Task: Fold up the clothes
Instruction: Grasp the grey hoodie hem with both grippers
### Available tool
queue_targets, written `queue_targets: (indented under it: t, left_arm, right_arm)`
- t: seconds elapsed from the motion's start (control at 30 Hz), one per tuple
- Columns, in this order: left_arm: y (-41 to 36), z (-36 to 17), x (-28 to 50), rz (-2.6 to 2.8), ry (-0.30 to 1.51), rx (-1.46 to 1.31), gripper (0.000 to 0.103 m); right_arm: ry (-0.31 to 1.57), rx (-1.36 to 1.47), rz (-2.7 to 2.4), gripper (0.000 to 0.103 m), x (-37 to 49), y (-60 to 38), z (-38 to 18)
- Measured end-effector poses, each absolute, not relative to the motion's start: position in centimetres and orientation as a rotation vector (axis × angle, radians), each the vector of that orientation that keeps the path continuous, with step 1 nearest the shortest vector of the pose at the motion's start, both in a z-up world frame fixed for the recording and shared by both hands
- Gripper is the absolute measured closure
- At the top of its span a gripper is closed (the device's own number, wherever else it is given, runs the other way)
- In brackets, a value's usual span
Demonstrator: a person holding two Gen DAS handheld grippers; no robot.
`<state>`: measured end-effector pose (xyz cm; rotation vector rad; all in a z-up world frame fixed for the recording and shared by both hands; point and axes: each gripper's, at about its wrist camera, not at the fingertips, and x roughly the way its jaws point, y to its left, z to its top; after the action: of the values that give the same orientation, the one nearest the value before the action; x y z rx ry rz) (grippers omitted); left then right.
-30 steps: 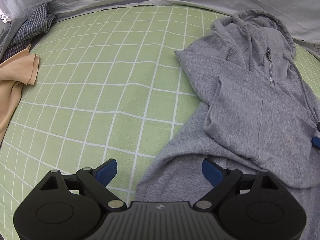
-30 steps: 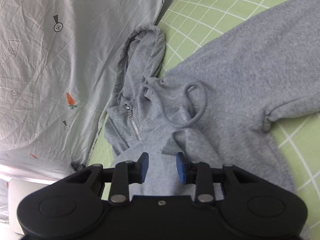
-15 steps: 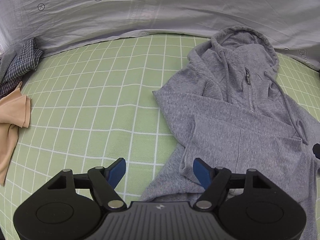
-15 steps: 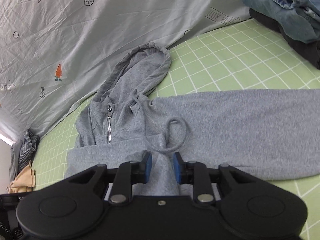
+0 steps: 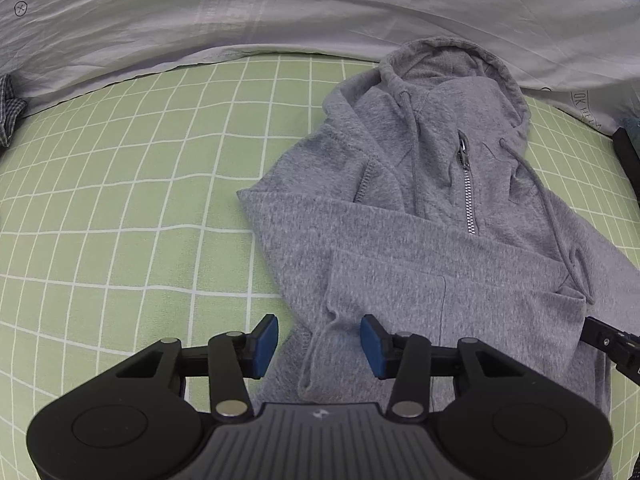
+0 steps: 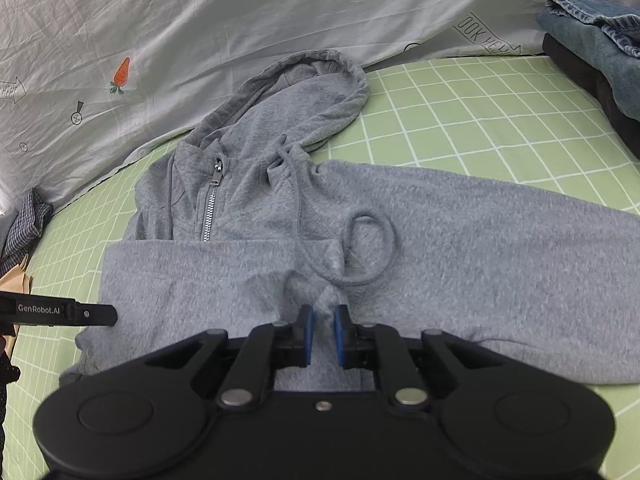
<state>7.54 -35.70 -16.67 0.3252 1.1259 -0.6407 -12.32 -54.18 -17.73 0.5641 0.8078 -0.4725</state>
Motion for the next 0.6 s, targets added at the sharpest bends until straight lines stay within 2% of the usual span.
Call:
queue_targets:
  t: [0.03,0.13,0.47,0.6]
  left_arm:
    - [-35.6,-16.7,7.5,-0.654,1.124,0.315,0.080]
    - [-35.3,-16.2,7.0,-0.669,1.090,0.316,0.091]
    - [-32.7,-11.9,4.1,-0.690,0.895,0.309,0.095]
    - [-32.3,-13.5,5.0,-0.659,0.966,0.297,0.094]
  right_arm:
    - [0.795,0.574,-0.477,0.097,-12.6,-54.3,-17.6]
    - [0.754,0.628,-0.492,0.099,-13.5,-54.9,-17.4]
    - [0.660,0.664,-0.563,0.103,-15.4,-55.7,-16.2]
    - [0.688,0.692,-0.585,0.103,-15.7,-56.4,-17.0]
